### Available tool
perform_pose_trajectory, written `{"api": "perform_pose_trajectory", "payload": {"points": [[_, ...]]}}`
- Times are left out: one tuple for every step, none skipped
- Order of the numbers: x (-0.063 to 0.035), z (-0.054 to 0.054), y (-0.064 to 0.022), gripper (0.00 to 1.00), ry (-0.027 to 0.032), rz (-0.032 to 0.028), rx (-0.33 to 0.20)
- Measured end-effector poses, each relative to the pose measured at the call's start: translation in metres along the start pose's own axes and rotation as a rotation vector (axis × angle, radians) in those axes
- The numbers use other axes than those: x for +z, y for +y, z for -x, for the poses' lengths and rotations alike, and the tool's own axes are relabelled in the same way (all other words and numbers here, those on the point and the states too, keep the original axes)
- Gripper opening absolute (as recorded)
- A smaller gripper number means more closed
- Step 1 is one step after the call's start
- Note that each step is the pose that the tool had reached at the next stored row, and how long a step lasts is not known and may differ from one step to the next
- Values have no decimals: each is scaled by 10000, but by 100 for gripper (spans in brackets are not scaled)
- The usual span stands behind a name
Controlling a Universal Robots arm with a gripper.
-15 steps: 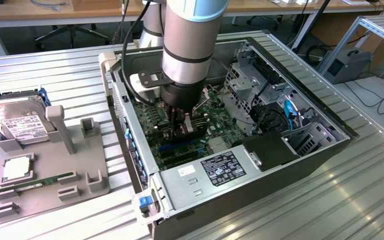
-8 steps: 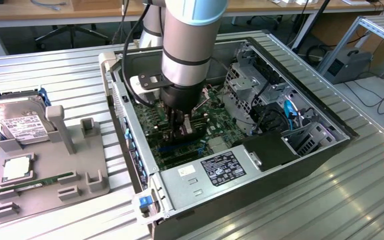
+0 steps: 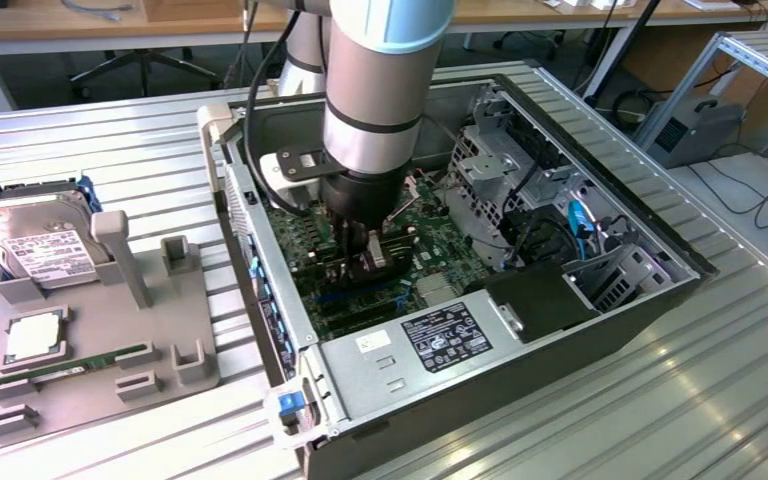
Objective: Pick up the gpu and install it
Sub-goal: 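Insert the gpu into the slot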
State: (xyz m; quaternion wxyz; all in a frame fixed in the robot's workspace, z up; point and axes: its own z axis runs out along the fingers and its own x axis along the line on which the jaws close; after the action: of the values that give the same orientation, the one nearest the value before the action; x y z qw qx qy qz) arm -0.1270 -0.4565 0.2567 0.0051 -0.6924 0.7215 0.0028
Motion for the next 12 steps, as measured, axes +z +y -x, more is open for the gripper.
{"api": "perform_pose_trajectory", "payload": {"points": [[0, 0, 0, 41, 0, 0, 0], [0, 0, 0, 41, 0, 0, 0], [-8, 0, 0, 41, 5, 3, 0], [-17, 0, 0, 41, 2, 1, 0], [-40, 0, 0, 41, 0, 0, 0], [-67, 1, 0, 41, 0, -1, 0], [-106, 2, -1, 41, 0, -1, 0], [-142, 3, -1, 41, 1, 0, -1], [-182, 5, -1, 41, -1, -1, -1], [-224, 7, -1, 41, 0, 0, 0], [-267, 10, -1, 41, -1, -1, 0], [-308, 13, 0, 41, 0, 0, 1]]}}
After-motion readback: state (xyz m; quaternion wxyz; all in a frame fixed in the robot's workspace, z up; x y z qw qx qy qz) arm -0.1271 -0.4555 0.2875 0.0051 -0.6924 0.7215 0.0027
